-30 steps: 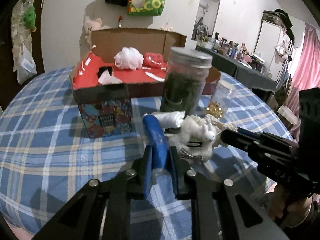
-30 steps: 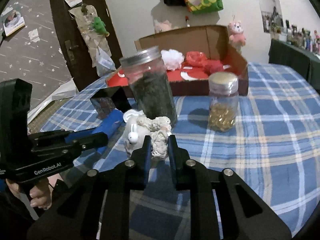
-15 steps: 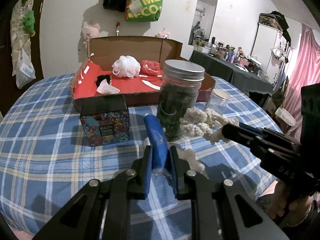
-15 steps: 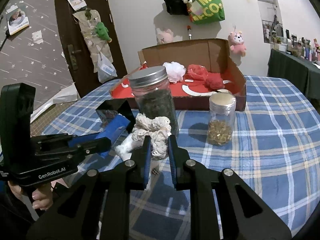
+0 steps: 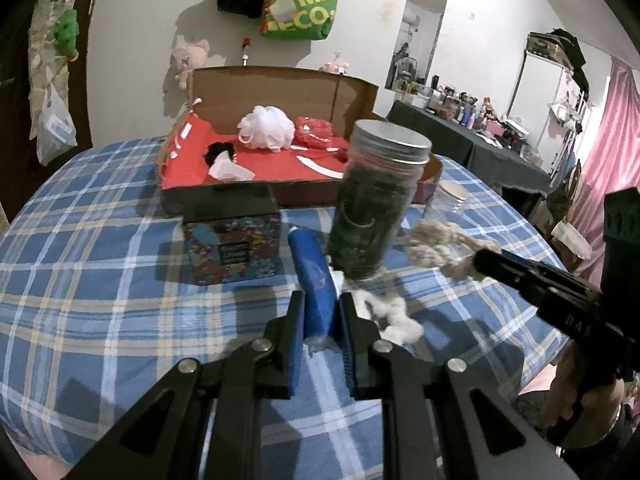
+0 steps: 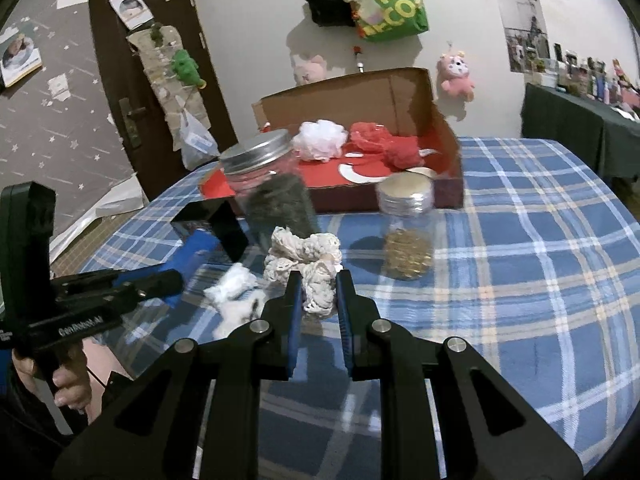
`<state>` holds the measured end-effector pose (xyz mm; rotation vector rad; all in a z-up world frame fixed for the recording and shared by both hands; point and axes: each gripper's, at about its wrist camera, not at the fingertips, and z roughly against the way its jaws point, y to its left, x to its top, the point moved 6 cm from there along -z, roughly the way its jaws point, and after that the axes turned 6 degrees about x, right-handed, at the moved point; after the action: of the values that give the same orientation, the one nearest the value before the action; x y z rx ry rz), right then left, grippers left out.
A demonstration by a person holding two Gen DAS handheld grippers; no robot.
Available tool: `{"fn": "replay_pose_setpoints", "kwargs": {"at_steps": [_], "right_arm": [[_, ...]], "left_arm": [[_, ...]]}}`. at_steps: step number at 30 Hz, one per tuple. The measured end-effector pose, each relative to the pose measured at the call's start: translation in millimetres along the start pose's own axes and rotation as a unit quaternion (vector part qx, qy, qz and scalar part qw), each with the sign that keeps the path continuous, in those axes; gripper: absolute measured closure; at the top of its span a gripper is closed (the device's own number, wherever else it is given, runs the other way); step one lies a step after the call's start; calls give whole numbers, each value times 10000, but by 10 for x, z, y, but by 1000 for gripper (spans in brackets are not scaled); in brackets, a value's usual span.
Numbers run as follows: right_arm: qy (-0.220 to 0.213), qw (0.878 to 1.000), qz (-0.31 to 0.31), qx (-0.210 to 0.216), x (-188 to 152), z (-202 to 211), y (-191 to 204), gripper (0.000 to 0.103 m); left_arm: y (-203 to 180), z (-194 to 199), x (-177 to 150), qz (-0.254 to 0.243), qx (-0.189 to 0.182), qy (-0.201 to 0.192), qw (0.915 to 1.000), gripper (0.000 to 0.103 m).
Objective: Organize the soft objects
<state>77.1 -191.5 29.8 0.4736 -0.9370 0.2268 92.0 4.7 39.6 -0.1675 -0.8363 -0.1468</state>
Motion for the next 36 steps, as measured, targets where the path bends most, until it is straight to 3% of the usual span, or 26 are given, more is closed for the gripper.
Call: {"fn": "replay_pose_setpoints", "kwargs": {"at_steps": [13, 21, 24, 36], "right_arm": [[-30, 9982, -451, -392, -48, 224, -470, 87], [11, 9960, -651, -610, -47, 307, -722, 87], [19, 9948, -783, -645, -33, 328, -834, 87], [-4, 9955, -883, -348, 310, 160, -1201, 87]], "left_arm": [[696, 12, -122, 694, 282, 366, 9965, 86], [1079, -56, -29, 760, 575, 461, 9944, 85], [1183, -119, 36, 645, 548, 518, 9951, 85], [1344, -399, 353, -20, -212, 588, 9980, 86]]}}
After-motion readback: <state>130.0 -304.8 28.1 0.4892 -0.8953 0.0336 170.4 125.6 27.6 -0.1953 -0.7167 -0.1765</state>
